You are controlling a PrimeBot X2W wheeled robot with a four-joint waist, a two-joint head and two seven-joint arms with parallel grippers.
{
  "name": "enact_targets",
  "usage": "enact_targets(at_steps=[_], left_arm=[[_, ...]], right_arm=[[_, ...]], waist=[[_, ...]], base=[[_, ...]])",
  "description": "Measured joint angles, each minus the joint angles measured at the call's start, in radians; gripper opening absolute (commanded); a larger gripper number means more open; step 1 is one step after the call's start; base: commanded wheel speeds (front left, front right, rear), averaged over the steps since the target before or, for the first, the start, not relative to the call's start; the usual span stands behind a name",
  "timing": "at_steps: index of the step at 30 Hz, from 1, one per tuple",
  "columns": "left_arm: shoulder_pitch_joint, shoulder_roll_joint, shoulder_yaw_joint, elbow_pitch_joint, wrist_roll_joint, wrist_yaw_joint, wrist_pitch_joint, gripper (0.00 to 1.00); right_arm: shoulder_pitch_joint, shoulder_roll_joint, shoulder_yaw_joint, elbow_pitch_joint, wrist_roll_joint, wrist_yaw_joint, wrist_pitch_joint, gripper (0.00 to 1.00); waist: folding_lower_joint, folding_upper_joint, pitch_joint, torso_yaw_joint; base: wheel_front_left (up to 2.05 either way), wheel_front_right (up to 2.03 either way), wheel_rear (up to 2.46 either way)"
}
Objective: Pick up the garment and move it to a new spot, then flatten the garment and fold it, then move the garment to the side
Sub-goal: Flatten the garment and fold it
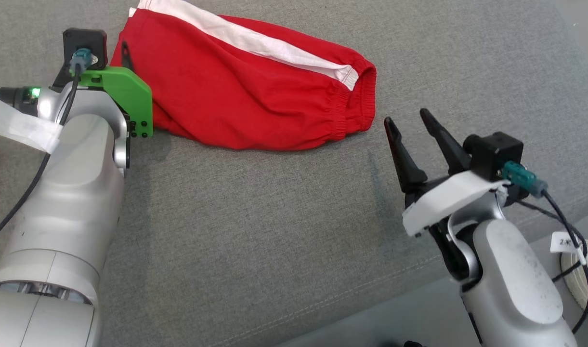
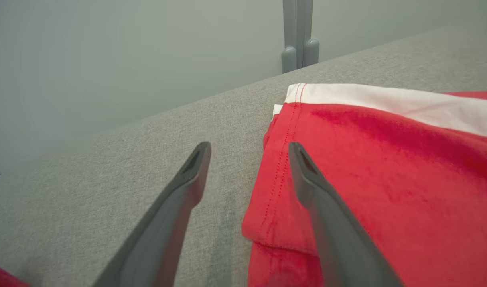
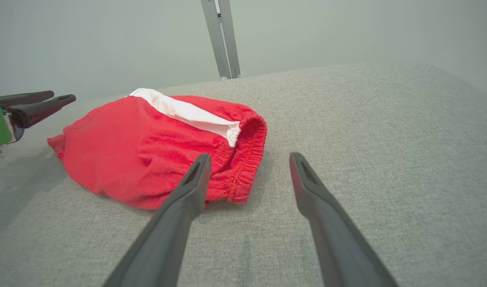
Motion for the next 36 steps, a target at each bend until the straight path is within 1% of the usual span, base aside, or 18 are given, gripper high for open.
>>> enact_targets(at_steps=[5, 12, 19, 25, 26, 27, 28, 33, 36], left_arm=[[0.017, 0.006, -0.014, 0.022, 0.0, -0.003, 0.054, 1.0], [0.033, 0.001, -0.038, 0.033, 0.0, -0.02, 0.118, 1.0], [0.058, -0.009, -0.04, 0.039, -0.012, -0.025, 0.168, 1.0], [0.062, -0.002, -0.027, 0.039, -0.04, -0.037, 0.186, 1.0], [0.062, -0.002, -0.027, 0.039, -0.042, -0.039, 0.189, 0.78], [0.061, -0.003, -0.028, 0.038, -0.043, -0.042, 0.199, 0.44], [0.061, -0.004, -0.027, 0.038, -0.046, -0.045, 0.208, 0.0], [0.064, -0.018, -0.032, 0.035, -0.059, -0.066, 0.247, 0.0], [0.076, -0.026, -0.033, 0.035, -0.069, -0.072, 0.246, 0.0]], right_arm=[[0.117, 0.015, 0.003, -0.101, -0.069, 0.0, -0.062, 1.0], [0.215, 0.017, -0.022, -0.215, -0.144, 0.0, -0.155, 1.0], [0.283, 0.017, -0.037, -0.245, -0.21, 0.0, -0.183, 1.0], [0.312, 0.017, 0.0, -0.262, -0.235, 0.0, -0.2, 1.0], [0.312, 0.017, 0.006, -0.263, -0.242, 0.0, -0.2, 1.0], [0.312, 0.017, 0.012, -0.262, -0.247, 0.0, -0.2, 1.0], [0.312, 0.017, 0.015, -0.263, -0.249, 0.0, -0.201, 1.0], [0.312, 0.017, 0.017, -0.259, -0.258, 0.0, -0.204, 1.0], [0.312, 0.017, 0.013, -0.256, -0.265, 0.0, -0.204, 1.0]], waist=[[0.0, 0.0, 0.002, 0.004], [0.0, 0.0, -0.001, 0.02], [0.0, 0.0, -0.012, 0.03], [0.0, 0.0, -0.003, 0.017], [0.0, 0.0, -0.001, 0.015], [0.0, 0.0, 0.001, 0.013], [0.0, 0.0, 0.003, 0.011], [0.0, 0.0, 0.002, 0.01], [0.0, 0.0, -0.009, 0.014]], base=[[0.0, 0.0, 0.0], [0.0, 0.0, 0.0], [0.0, 0.0, 0.0], [0.0, 0.0, 0.0], [0.0, 0.0, 0.0], [0.0, 0.0, 0.0], [0.0, 0.0, 0.0], [0.0, 0.0, 0.0], [0.0, 0.0, 0.0]])
